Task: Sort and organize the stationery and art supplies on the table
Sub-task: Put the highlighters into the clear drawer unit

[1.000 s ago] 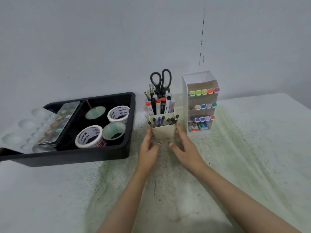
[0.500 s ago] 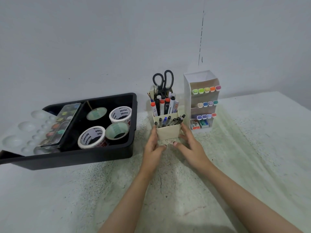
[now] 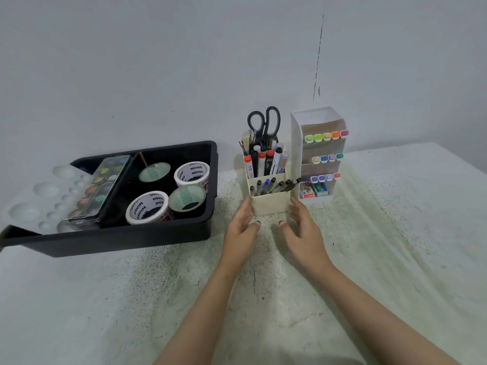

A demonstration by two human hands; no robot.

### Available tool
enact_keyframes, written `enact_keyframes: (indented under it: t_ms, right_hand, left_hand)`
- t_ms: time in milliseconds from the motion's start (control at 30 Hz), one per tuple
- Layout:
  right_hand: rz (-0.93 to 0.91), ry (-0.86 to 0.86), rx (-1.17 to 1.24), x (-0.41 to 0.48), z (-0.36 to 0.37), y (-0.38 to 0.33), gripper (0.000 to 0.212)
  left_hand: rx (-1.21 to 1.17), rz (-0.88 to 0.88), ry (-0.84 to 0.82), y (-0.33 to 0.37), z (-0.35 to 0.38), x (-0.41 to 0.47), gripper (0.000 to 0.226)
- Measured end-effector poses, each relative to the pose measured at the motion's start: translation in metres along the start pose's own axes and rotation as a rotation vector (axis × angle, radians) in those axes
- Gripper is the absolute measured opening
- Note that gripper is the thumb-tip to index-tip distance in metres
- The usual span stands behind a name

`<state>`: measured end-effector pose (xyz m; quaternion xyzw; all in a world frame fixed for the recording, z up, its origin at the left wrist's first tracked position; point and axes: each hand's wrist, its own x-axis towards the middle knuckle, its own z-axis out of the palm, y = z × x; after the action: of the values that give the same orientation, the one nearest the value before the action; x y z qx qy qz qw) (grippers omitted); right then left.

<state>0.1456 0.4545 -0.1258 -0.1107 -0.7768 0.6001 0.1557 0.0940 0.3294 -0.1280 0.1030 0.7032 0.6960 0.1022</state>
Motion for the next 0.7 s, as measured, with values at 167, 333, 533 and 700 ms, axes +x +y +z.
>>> enact_keyframes:
  t_ms: [167,333,533,700]
  right_hand:
    - [-0.023,0.067,0.03,-0.013,0.019,0.001,0.032]
    - [-0.067,-0.1,0.069,-0.009,0.048,-0.012,0.031]
    - [-0.099,-0.162,0.075,0.001,0.088,-0.031,0.027]
    - [-0.111,-0.114,0.071,0.008,0.109,-0.043,0.027]
  left_hand:
    - [0.1,0.033,0.147,-0.002,-0.024,-0.03,0.033]
    - [0.216,0.325,0.645,-0.012,-0.085,-0.069,0.015]
    - [0.412,0.406,1.002,-0.007,-0.186,-0.073,0.022]
    - [0.427,0.204,1.132,0.009,-0.253,-0.064,0.035]
